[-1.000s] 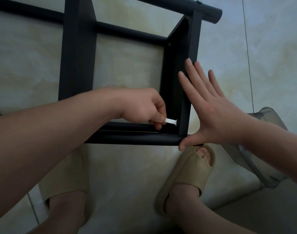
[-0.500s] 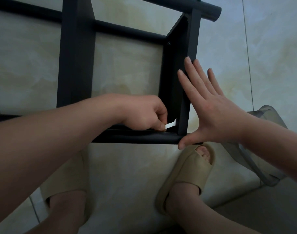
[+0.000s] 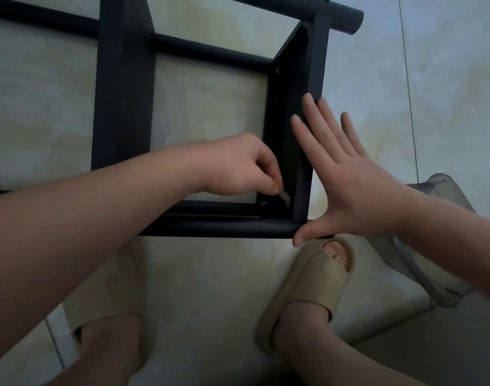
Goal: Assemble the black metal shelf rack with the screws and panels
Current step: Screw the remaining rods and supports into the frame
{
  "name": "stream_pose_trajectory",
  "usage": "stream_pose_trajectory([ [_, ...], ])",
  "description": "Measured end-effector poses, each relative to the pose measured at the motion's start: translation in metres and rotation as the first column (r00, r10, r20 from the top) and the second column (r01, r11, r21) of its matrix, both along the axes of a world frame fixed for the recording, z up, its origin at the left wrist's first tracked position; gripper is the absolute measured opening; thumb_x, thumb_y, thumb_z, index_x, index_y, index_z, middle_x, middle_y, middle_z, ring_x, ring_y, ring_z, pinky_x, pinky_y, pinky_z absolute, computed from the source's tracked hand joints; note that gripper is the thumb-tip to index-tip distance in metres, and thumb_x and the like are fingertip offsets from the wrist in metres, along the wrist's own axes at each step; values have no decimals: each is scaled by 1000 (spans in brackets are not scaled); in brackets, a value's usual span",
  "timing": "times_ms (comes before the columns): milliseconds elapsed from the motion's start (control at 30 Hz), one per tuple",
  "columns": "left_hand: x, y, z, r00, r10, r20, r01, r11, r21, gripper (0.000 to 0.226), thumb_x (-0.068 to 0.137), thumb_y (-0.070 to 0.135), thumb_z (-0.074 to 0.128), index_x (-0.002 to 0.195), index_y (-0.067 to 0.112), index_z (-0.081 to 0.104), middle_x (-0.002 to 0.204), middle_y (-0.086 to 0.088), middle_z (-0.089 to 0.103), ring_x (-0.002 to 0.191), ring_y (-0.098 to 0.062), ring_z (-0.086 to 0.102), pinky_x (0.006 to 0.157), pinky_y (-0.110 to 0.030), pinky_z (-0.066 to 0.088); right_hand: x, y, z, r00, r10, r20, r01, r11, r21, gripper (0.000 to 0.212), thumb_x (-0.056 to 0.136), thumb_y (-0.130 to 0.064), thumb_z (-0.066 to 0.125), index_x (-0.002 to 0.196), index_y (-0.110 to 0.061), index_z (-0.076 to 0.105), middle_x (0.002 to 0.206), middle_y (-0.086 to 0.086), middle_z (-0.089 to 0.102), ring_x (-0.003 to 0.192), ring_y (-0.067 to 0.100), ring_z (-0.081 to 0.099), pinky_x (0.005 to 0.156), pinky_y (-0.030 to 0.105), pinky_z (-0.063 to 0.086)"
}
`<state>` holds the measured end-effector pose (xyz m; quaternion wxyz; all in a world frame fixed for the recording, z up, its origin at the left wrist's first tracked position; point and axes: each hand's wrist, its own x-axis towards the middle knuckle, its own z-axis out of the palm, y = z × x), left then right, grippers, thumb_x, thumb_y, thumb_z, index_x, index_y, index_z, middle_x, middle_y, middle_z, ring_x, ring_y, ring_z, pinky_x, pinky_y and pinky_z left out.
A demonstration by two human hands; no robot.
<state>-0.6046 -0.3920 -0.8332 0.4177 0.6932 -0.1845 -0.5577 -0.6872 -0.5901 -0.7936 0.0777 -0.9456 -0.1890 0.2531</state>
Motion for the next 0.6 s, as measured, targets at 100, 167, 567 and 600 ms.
stream_pose_trajectory([
  [100,-9,-2,-2,914,220,-342,-216,975,50,4,87,21,73,84,22,71,77,5,69,78,-9,65,75,-28,51,0,-1,0,1000,1,3,-1,1000,1,149,60,-101,45,161,-3,-3,168,19,-15,155,37,-15,123,64,1],
  [167,-12,-3,-3,839,283,-464,-266,958,103,5,88,21,73,88,20,68,78,2,71,80,-14,67,74,-30,51,0,-1,0,1000,0,2,0,1000,3,150,60,-101,45,161,-3,-3,168,19,-15,155,37,-16,124,64,1],
  [567,-13,-9,-1,810,498,-310,-450,867,215,2,91,27,70,91,25,70,82,5,77,75,-12,66,73,-29,46,0,0,-1,1000,0,6,0,1000,10,149,61,-101,45,161,-3,-3,168,19,-15,155,37,-16,123,64,1],
  [600,-12,-10,0,804,500,-323,-451,865,218,4,92,28,69,94,24,70,82,5,77,76,-12,67,73,-29,46,0,0,-1,1000,1,5,-1,1000,10,149,60,-101,45,161,-3,-3,168,19,-15,155,37,-16,123,64,0],
])
